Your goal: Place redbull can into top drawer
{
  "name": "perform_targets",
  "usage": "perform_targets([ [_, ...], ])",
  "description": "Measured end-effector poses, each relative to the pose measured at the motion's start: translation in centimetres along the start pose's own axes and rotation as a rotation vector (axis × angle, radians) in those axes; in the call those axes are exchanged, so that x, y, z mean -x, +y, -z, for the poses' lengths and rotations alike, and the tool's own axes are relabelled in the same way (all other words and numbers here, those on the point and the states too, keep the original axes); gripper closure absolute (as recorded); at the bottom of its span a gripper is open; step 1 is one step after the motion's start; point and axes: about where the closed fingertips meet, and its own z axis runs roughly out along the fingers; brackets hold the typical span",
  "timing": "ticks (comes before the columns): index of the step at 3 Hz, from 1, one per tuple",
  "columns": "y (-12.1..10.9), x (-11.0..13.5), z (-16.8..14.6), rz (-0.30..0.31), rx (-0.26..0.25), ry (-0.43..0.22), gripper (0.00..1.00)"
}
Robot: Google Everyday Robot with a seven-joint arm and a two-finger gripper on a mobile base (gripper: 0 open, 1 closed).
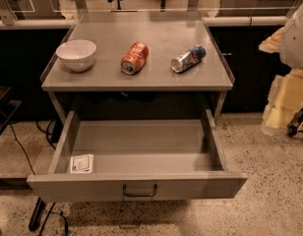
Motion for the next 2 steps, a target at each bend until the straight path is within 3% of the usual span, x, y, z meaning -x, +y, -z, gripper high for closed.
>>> perform_targets([
  [2,-1.3,1.0,-0.2,-0.036,-0.016,0.007,0.00],
])
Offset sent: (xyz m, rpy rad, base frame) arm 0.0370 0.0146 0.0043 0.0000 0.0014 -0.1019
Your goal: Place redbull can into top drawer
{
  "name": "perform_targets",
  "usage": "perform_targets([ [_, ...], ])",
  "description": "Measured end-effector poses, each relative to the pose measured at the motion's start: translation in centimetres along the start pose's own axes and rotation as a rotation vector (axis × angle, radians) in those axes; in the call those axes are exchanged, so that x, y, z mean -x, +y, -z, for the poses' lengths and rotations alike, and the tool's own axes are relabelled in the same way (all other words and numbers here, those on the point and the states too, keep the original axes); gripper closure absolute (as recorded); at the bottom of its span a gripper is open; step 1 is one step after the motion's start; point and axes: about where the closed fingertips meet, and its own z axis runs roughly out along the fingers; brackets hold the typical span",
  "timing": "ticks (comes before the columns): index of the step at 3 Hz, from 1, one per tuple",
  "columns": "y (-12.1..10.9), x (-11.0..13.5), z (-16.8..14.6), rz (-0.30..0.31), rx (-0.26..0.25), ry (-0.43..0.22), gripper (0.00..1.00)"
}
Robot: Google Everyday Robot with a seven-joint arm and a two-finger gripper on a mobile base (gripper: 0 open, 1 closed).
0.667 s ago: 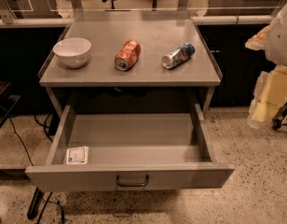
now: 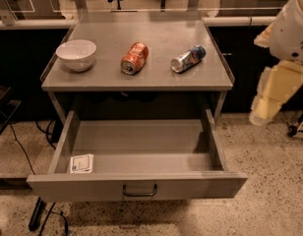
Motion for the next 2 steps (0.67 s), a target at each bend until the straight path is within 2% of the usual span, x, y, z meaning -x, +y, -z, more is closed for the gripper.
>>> perform_targets([
  [1,-2.07,1.78,-0.32,-0.035,-0.036,0.022,0.00],
  [2,-2.29,2.00,-0.31,-0.042,-0.043,0.024,0.00],
])
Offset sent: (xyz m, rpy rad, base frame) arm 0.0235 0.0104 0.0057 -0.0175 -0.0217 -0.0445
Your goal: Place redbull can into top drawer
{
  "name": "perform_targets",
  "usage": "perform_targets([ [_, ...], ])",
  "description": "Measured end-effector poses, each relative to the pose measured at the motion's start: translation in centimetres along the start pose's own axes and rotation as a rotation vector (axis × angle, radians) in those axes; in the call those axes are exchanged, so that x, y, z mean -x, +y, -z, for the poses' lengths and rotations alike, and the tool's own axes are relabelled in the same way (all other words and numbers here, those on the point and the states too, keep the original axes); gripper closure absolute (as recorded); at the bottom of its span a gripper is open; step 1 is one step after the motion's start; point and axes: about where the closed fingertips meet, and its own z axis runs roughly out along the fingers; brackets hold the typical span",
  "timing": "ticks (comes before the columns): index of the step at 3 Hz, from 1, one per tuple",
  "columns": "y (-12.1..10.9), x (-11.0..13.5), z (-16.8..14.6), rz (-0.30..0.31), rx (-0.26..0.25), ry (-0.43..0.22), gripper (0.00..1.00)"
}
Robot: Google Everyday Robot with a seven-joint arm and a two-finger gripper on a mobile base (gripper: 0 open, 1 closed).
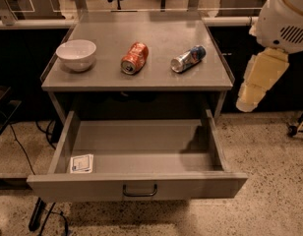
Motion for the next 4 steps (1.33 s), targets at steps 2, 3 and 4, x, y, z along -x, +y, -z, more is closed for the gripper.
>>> perform_targets([
  [2,-3.5,2.4,-2.3,-0.130,0.012,0.012,0.00],
  [3,-5.6,3.7,-4.6,-0.281,0.025,0.039,0.00],
  [4,-5.7,4.0,-4.8,-0.315,0.022,0.034,0.00],
])
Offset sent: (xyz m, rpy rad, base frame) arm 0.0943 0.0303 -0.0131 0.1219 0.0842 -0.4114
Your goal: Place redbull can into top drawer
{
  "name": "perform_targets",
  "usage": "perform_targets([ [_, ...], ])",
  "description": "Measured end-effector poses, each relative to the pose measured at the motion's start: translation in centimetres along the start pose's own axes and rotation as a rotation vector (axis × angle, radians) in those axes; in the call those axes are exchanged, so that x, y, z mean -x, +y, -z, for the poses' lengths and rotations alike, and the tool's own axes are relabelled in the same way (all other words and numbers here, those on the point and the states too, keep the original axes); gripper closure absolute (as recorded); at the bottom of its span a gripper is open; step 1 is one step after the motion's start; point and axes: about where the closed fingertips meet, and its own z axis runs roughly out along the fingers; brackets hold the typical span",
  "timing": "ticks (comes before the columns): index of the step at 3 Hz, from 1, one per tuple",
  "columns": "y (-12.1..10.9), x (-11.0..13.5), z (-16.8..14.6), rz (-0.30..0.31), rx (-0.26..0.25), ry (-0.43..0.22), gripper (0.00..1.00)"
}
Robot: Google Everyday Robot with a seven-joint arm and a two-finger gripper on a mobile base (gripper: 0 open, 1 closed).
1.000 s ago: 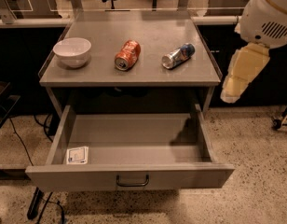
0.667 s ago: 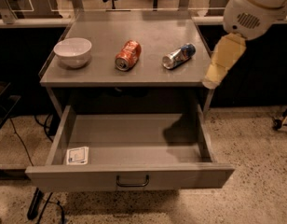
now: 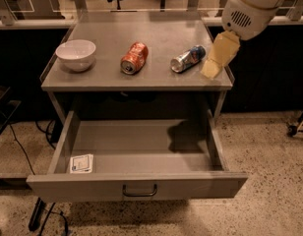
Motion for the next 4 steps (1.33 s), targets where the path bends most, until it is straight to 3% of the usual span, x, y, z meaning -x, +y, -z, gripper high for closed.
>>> perform_targets([
  [1,0.3,1.0,-0.4,-0.030,0.037,-0.030,0.00],
  [2,-1.0,2.8,-2.2,-0.149,0.073,-0.015,0.00],
  [3,-3.8,3.0,-4.7,-0.344,0.075,0.041,0.00],
  [4,-6.1,2.1,-6.7,-0.488,0.076,0.087,0.00],
])
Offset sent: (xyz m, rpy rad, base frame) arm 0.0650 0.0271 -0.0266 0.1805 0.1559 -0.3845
